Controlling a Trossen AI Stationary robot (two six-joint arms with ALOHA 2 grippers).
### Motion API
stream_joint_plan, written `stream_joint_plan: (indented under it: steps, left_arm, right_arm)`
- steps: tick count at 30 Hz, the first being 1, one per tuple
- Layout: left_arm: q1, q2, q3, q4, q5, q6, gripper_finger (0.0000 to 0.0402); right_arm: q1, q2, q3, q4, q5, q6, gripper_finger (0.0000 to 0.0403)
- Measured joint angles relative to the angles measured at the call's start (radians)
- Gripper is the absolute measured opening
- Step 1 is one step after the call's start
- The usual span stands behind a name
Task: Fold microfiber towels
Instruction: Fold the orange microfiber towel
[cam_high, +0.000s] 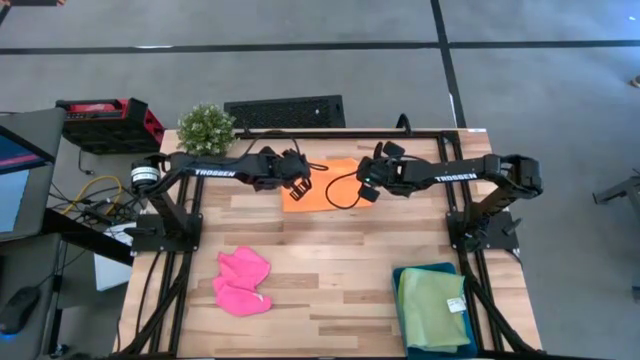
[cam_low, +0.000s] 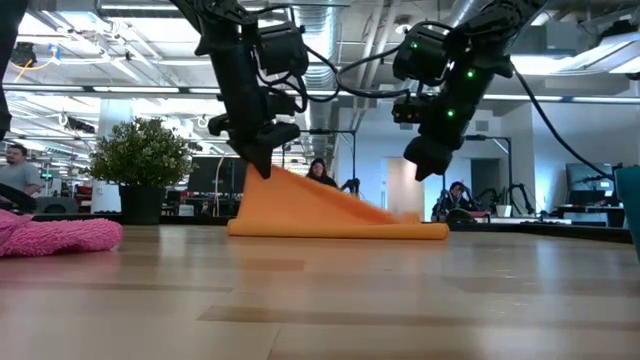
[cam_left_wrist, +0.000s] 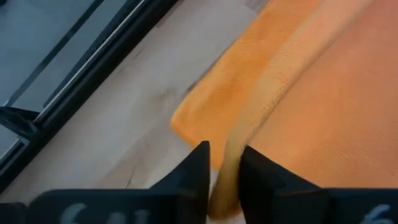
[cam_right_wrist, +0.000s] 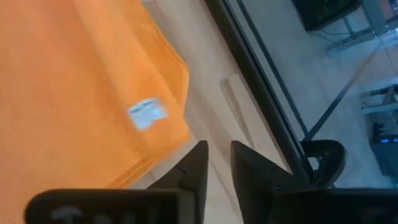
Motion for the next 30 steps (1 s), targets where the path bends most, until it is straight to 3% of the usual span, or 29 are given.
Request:
stream_joint_plan:
  steps: [12,15,22,26,30]
  left_arm:
    - [0.039,0.0,0.0,0.002,-0.001,0.028,0.0156]
    - [0.029,0.0,0.0,-0.01,0.055,0.128,0.0163]
    - [-0.111,0.0,-0.025,-0.012,0.287,0.435,0.0165]
    - [-0.199,0.0,-0.089,0.011,0.284,0.481,0.0165]
    - [-0.24,0.0,-0.166,0.088,0.214,0.439,0.0165]
  right_arm:
    - [-0.013,0.0,0.0,0.004,-0.003,0.001,0.0218]
    - [-0.012,-0.002,0.0,-0.011,-0.008,0.001,0.0238]
    - [0.05,-0.023,0.001,-0.109,-0.014,0.02,0.0244]
    - [0.108,-0.045,0.001,-0.161,-0.022,0.035,0.0244]
    - [0.16,-0.064,0.001,-0.173,-0.062,0.035,0.0244]
